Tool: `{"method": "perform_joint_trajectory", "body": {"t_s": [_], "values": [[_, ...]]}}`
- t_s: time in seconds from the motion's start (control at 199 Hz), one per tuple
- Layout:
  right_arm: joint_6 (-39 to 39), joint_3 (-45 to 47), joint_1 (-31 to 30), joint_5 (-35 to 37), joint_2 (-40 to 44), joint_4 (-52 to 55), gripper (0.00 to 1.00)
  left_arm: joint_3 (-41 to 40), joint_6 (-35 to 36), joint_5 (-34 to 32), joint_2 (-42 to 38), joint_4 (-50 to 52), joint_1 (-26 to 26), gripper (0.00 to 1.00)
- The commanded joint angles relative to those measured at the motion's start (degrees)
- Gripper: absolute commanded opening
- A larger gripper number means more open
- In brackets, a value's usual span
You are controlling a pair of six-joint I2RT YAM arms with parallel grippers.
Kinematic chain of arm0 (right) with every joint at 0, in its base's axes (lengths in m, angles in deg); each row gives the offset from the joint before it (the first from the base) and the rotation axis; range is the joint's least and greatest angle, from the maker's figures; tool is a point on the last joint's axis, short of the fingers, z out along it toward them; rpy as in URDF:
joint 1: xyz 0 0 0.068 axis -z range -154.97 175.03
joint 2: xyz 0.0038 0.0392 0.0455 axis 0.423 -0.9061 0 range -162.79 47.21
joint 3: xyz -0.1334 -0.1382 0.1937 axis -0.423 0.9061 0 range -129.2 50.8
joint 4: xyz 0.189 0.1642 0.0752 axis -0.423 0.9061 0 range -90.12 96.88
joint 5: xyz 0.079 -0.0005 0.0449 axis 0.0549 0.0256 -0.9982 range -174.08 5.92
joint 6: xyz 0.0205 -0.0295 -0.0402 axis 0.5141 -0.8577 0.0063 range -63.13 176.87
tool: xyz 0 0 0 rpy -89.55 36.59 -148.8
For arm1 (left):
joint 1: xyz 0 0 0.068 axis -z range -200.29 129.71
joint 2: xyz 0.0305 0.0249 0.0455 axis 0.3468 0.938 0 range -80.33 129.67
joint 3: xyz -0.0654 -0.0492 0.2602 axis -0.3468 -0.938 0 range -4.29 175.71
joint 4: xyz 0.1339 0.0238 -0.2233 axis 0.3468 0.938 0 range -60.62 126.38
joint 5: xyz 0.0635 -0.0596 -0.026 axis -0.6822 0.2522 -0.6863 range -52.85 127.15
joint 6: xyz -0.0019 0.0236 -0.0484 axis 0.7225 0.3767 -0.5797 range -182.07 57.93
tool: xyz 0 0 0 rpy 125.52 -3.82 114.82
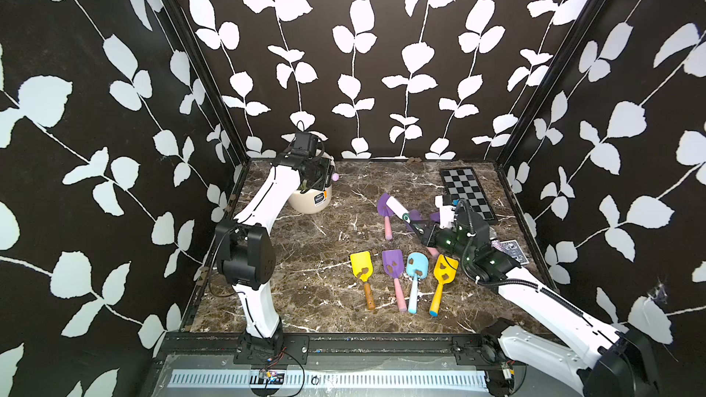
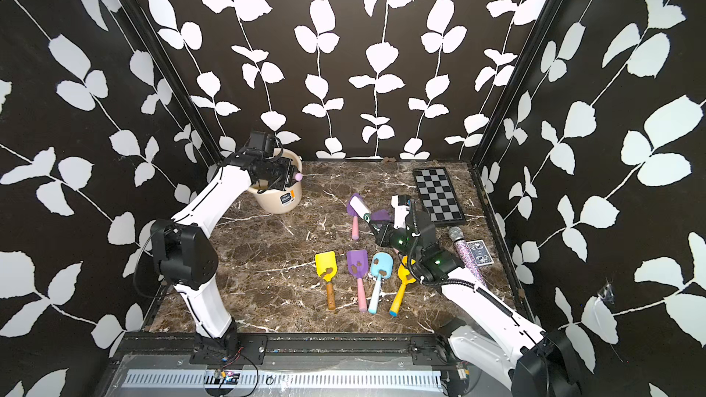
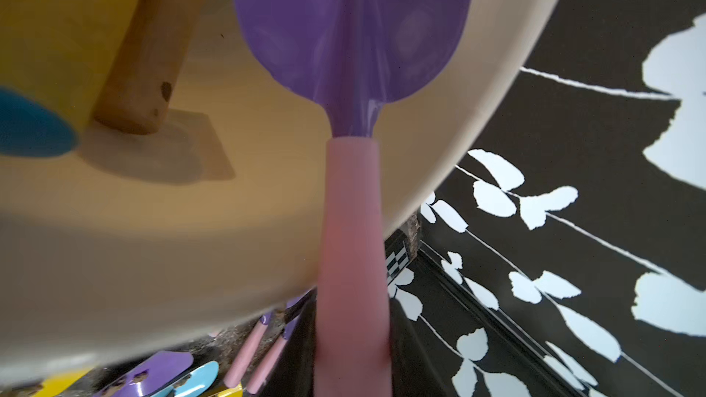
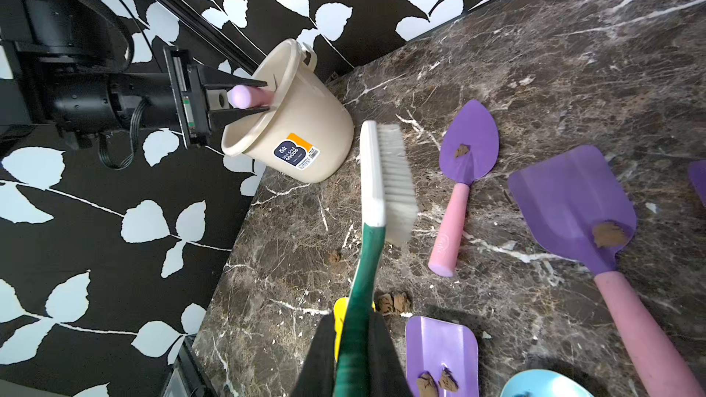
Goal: Brush the soil off the hand trowel and place it into the bucket
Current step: Place the hand trowel in the bucket.
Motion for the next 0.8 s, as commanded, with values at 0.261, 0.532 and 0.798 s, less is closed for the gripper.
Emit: {"method": "perform_joint_trajectory", "body": {"t_s": [0.261,0.532,0.798], "values": [[0.26,0.5,-0.13,1.62,1.59,-1.45,0.0,2.34,-1.84,2.53,1.43,-5.38,-1.32,0.45],[0.42,-0.3,-0.21,1.35,0.8,-1.24,0.0,-0.36,8.18,-3.05,-5.06,-4.21,-0.96,0.56],[0.61,-0.95,-0.13,1.55,-0.31,-1.24,0.0,-11.71,31.74,-13.61,-18.86,-4.06,5.7,0.54]]}}
